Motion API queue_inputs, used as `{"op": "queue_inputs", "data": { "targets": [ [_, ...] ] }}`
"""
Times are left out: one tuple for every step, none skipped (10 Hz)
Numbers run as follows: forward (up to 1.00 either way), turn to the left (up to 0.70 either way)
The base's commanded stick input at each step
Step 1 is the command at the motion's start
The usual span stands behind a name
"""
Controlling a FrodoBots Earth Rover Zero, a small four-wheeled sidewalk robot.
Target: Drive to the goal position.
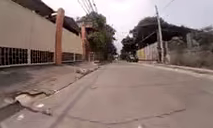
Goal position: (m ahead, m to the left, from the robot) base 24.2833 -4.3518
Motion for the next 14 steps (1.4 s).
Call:
{"op": "queue_inputs", "data": {
  "targets": [
    [1.0,-0.02],
    [1.0,0.0],
    [1.0,0.0],
    [1.0,-0.01],
    [1.0,-0.06],
    [1.0,-0.2],
    [1.0,-0.04],
    [1.0,-0.08],
    [1.0,-0.18],
    [1.0,-0.11],
    [1.0,-0.07],
    [1.0,-0.13],
    [1.0,-0.06],
    [1.0,-0.01]
  ]
}}
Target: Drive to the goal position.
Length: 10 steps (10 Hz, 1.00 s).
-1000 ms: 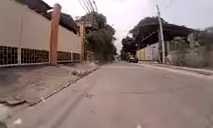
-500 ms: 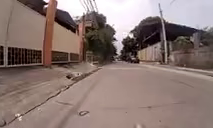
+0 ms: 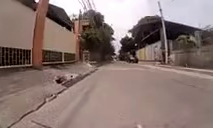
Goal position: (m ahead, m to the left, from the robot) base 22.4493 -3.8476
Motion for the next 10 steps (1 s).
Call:
{"op": "queue_inputs", "data": {
  "targets": [
    [1.0,-0.03],
    [1.0,-0.01],
    [1.0,0.0],
    [1.0,0.0],
    [1.0,0.0],
    [1.0,0.0],
    [1.0,0.0],
    [1.0,0.0],
    [1.0,0.0],
    [1.0,0.0]
  ]
}}
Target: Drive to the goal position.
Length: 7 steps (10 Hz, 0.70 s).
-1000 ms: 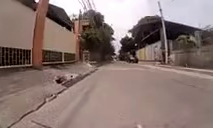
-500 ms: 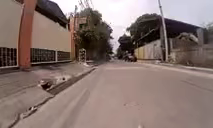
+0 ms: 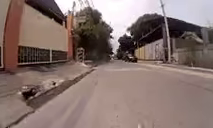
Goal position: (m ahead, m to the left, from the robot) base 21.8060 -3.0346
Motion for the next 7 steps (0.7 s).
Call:
{"op": "queue_inputs", "data": {
  "targets": [
    [1.0,-0.02],
    [1.0,-0.09],
    [1.0,-0.07],
    [1.0,0.0],
    [1.0,0.0],
    [1.0,0.0],
    [1.0,0.0]
  ]
}}
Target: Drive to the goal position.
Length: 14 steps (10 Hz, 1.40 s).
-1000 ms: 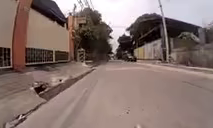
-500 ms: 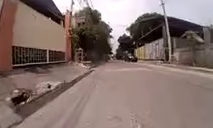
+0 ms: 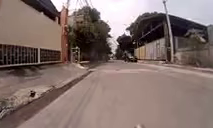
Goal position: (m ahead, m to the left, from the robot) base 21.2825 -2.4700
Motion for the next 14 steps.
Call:
{"op": "queue_inputs", "data": {
  "targets": [
    [1.0,-0.04],
    [1.0,-0.15],
    [1.0,-0.15],
    [1.0,0.0],
    [1.0,0.0],
    [1.0,0.0],
    [1.0,-0.05],
    [1.0,-0.12],
    [1.0,-0.04],
    [1.0,0.0],
    [1.0,0.0],
    [1.0,0.0],
    [1.0,0.0],
    [1.0,0.0]
  ]
}}
